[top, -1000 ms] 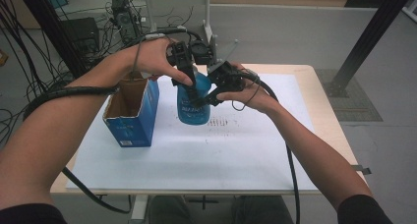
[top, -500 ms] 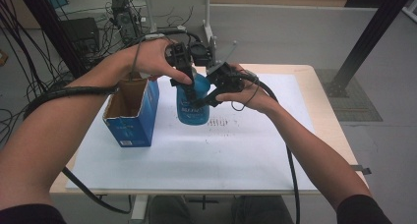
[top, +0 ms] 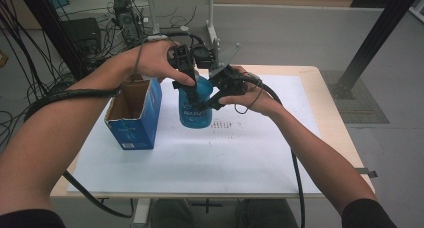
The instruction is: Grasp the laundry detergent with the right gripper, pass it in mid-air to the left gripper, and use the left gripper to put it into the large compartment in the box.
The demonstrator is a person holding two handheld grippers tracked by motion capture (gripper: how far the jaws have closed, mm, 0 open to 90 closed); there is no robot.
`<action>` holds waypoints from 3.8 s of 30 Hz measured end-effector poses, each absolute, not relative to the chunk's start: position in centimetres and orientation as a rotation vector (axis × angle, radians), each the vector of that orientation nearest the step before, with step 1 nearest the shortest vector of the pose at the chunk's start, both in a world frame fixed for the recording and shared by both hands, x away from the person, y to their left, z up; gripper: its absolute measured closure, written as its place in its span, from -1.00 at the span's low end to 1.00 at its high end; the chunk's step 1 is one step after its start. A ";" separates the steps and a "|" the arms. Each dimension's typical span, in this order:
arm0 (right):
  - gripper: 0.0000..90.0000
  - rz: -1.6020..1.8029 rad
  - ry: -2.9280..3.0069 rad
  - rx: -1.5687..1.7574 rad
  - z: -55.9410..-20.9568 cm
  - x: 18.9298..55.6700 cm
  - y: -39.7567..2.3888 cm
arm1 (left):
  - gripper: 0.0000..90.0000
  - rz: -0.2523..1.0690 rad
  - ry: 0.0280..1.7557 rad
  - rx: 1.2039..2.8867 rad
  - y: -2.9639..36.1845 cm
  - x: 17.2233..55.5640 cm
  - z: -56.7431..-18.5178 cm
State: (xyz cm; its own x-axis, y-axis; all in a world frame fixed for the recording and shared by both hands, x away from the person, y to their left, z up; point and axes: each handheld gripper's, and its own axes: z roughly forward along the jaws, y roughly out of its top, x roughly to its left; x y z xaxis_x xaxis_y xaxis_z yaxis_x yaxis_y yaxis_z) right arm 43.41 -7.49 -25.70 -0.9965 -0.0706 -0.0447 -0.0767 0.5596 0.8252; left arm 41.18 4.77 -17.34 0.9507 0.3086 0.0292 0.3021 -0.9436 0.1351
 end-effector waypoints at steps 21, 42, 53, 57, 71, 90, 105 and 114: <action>-0.05 1.460 2.777 -0.142 -25.9 43.4 -7.3 | -0.21 0.066 0.454 2.982 5.0 41.2 -17.6; -0.06 1.470 2.779 -0.139 -26.1 43.4 -7.2 | -0.21 0.067 0.493 2.957 5.0 41.1 -17.8; -0.07 1.479 2.781 -0.128 -26.1 43.5 -7.3 | -0.20 0.061 0.496 2.955 5.0 41.2 -17.9; -0.08 1.477 2.773 -0.132 -26.2 43.6 -7.3 | -0.20 0.063 0.485 2.960 5.0 41.3 -17.9; -0.09 1.492 2.775 -0.127 -26.3 43.6 -7.3 | -0.20 0.046 0.487 2.963 4.9 41.3 -18.0; -0.13 1.506 2.773 -0.128 -26.4 43.5 -7.3 | -0.19 0.035 0.512 2.942 4.9 41.1 -18.1; -0.25 1.525 2.774 -0.093 -26.7 43.6 -7.3 | -0.19 0.043 0.529 2.931 4.9 41.1 -17.9; -0.59 1.489 2.791 -0.027 -26.6 43.5 -7.7 | -0.19 0.040 0.417 3.016 5.3 42.0 -16.9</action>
State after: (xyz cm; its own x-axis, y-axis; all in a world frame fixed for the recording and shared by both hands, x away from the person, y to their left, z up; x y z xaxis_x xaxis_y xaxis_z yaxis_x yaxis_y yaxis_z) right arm 43.53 -7.67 -26.63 -0.9996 -0.0249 0.0110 -0.0048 0.5569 0.8306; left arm 41.99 5.34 -16.86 0.9622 0.2722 0.0126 0.2696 -0.9579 0.0990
